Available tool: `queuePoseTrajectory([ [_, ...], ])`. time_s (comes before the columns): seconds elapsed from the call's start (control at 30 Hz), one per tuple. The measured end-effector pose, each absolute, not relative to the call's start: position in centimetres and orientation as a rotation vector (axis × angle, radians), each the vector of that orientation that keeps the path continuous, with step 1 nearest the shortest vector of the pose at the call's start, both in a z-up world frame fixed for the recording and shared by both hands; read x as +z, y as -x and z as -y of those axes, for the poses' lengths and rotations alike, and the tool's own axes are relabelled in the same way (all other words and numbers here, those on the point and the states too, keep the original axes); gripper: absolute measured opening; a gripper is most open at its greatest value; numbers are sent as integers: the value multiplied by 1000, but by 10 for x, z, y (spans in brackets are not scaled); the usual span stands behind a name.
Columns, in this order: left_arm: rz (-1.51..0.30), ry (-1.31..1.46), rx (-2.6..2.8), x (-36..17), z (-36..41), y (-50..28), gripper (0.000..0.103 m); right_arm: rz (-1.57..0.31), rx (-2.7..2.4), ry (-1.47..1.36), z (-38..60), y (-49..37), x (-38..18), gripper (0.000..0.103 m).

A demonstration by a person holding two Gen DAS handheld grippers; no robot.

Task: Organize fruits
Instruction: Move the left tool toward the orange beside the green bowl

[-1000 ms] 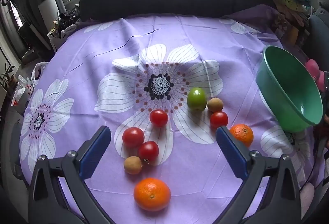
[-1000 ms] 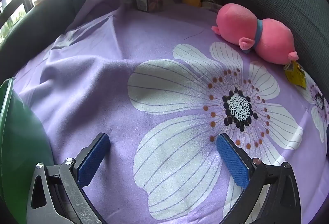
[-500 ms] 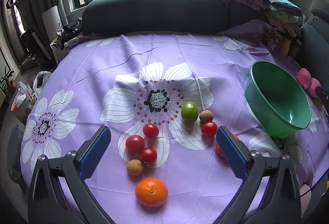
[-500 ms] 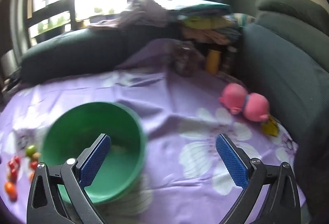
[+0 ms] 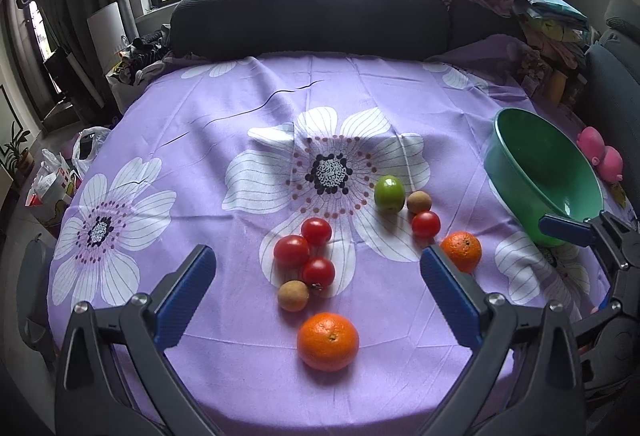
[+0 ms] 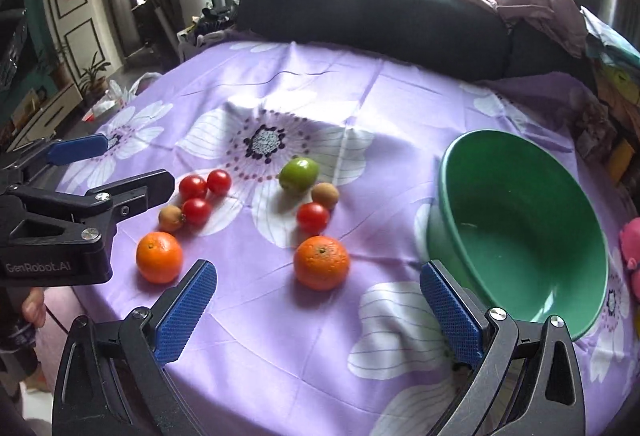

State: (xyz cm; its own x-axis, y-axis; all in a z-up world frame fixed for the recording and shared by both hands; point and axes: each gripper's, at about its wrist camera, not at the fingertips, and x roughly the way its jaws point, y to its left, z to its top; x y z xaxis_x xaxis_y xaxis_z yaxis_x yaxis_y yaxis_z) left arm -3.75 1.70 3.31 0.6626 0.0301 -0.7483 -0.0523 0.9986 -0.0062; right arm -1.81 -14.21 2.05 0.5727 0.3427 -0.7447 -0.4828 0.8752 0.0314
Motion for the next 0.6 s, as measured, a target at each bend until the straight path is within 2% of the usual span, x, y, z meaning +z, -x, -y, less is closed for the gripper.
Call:
queuePoseTrajectory([
  [0.6, -853, 21, 40, 26, -19, 33, 102, -877, 491, 154, 137, 11, 12, 102],
])
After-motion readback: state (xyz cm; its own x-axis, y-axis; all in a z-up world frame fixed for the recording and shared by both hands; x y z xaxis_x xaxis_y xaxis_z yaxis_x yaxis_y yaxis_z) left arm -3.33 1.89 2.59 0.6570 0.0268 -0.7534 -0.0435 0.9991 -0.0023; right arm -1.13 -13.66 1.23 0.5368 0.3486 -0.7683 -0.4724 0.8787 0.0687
